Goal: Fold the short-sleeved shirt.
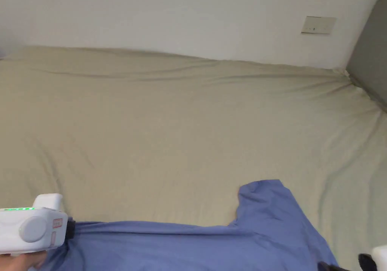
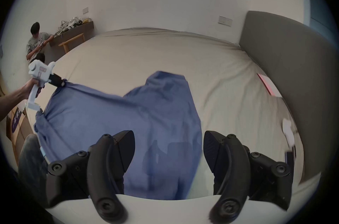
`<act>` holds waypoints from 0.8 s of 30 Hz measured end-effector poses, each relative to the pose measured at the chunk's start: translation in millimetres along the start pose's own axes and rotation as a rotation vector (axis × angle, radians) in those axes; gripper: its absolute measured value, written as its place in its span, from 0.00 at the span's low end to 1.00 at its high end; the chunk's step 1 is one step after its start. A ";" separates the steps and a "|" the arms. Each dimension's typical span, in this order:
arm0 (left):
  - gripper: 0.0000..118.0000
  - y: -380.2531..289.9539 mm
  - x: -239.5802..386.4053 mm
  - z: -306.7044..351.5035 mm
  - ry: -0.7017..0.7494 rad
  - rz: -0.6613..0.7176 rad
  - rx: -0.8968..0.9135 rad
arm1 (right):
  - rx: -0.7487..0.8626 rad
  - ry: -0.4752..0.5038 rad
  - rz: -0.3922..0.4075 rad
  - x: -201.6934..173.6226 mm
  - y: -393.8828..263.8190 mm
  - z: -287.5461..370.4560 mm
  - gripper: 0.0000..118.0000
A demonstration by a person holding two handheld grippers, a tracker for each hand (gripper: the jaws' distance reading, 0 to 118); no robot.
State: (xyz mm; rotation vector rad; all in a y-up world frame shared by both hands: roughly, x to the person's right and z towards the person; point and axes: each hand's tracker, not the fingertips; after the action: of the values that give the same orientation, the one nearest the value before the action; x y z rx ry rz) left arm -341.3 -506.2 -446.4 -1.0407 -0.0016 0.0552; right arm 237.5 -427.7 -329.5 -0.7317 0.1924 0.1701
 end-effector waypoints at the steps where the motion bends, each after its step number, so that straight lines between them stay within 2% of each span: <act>1: 0.02 -2.6 8.0 -2.6 0.013 -0.010 -0.007 | 0.000 0.012 0.009 1.2 14.6 -20.9 0.73; 3: 0.02 -8.7 19.1 -1.1 0.015 -0.034 -0.004 | -0.027 0.011 0.001 2.5 44.2 -62.0 0.73; 7: 0.02 -6.3 31.2 11.0 -0.019 -0.071 0.039 | -0.189 -0.037 -0.076 7.4 76.9 -147.0 0.73; 9: 0.02 -2.0 29.4 15.4 -0.043 -0.063 0.054 | -0.271 -0.025 -0.138 4.1 76.6 -180.9 0.73; 12: 0.02 1.0 26.0 14.8 -0.058 -0.052 0.049 | -0.439 0.001 -0.162 11.3 58.1 -223.4 0.73; 13: 0.02 3.0 24.6 16.2 -0.059 -0.052 0.049 | -0.394 -0.022 -0.145 5.9 51.2 -224.9 0.73; 14: 0.02 3.2 22.8 16.1 -0.058 -0.053 0.048 | -0.271 -0.068 -0.122 -0.4 51.5 -210.1 0.71; 15: 0.02 2.5 20.6 16.0 -0.060 -0.051 0.046 | -0.332 -0.051 -0.144 -11.5 53.1 -199.0 0.53; 16: 0.02 0.6 17.3 15.5 -0.070 -0.036 0.055 | -0.342 0.018 -0.226 -11.2 55.1 -191.7 0.22; 17: 0.02 -0.8 13.8 13.7 -0.087 -0.011 0.055 | -0.365 0.105 -0.279 -11.6 60.4 -187.3 0.01; 18: 0.02 -2.8 11.7 12.0 -0.107 0.010 0.045 | -0.373 0.069 -0.253 -16.3 61.5 -184.4 0.01; 19: 0.02 -5.8 9.8 12.0 -0.115 0.035 0.039 | -0.369 0.016 -0.191 2.2 54.5 -194.6 0.01; 20: 0.02 -8.4 8.8 16.3 -0.123 0.047 0.036 | -0.364 0.028 -0.149 3.7 54.2 -190.2 0.01; 22: 0.02 -13.9 6.5 30.5 -0.144 0.030 0.068 | -0.350 0.027 -0.143 -2.4 63.3 -168.6 0.01; 24: 0.02 -14.8 2.4 50.2 -0.147 -0.054 0.110 | -0.298 0.062 -0.160 3.5 68.3 -142.7 0.01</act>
State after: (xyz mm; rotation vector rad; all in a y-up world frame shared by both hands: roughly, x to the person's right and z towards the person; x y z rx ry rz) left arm -339.5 -470.2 -408.3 -0.9247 -0.1582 0.0820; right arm 209.5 -473.9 -478.3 -1.0462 0.1684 0.0226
